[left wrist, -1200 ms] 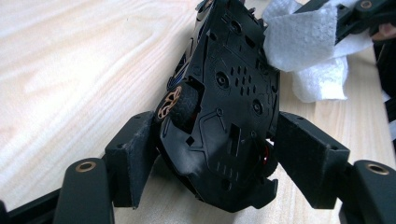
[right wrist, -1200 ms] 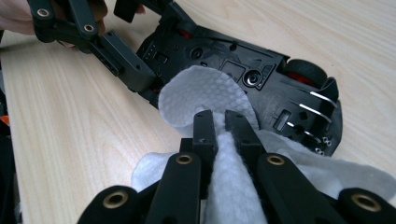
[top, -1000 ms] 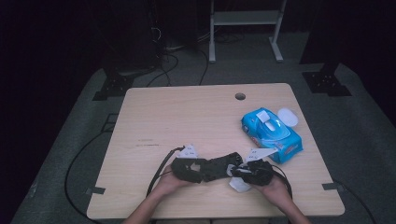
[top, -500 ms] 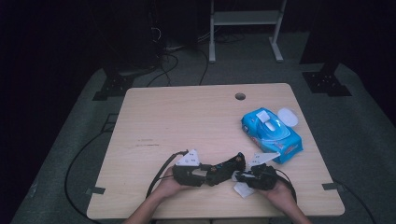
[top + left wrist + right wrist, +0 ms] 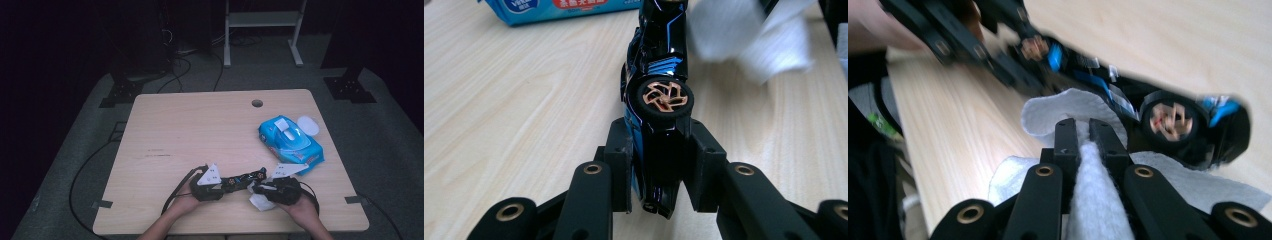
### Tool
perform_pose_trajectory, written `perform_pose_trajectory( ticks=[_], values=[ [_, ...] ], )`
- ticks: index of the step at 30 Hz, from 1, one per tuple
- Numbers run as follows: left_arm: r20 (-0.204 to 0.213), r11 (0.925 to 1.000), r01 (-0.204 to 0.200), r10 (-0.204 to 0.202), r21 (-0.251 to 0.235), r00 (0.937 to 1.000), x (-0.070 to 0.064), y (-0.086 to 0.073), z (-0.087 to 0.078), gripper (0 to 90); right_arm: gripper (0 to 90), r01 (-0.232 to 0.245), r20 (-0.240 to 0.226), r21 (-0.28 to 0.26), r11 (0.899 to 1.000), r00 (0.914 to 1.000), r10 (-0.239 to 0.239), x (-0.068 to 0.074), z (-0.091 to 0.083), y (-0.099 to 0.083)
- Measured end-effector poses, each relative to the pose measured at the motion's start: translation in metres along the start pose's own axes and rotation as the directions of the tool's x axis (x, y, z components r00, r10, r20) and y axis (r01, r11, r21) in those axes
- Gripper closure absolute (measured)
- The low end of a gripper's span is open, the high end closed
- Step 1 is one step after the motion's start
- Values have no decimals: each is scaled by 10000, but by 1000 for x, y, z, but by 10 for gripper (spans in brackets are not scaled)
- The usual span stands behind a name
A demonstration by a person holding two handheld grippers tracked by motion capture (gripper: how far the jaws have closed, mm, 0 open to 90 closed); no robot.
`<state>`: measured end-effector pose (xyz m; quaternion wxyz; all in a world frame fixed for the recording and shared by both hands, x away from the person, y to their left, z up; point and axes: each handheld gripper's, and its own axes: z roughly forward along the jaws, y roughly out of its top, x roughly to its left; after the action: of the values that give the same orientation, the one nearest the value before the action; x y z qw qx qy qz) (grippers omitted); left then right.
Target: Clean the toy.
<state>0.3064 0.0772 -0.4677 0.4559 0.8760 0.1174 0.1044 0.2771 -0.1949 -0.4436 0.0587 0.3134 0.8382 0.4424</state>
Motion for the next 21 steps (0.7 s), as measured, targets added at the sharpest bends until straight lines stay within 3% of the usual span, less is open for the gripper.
perform_pose_trajectory(
  ticks=[6,14,18,21],
  values=[
    [-43,10000,14,-14,-59,10000,1,-1,0,680,821,333,69,-873,9956,9994,-329,13,-1,27],
    [-158,9997,217,-219,-123,9996,1,-3,-1,680,821,1175,281,-371,9924,9928,-1165,27,43,53],
    [-244,9992,350,-355,-210,9991,3,-4,-2,682,821,1216,671,-452,9915,9907,-1185,23,41,50],
    [-303,9991,374,-380,-216,9988,2,-4,-1,682,821,931,1119,-496,9944,9899,-871,16,33,45]
  ],
)
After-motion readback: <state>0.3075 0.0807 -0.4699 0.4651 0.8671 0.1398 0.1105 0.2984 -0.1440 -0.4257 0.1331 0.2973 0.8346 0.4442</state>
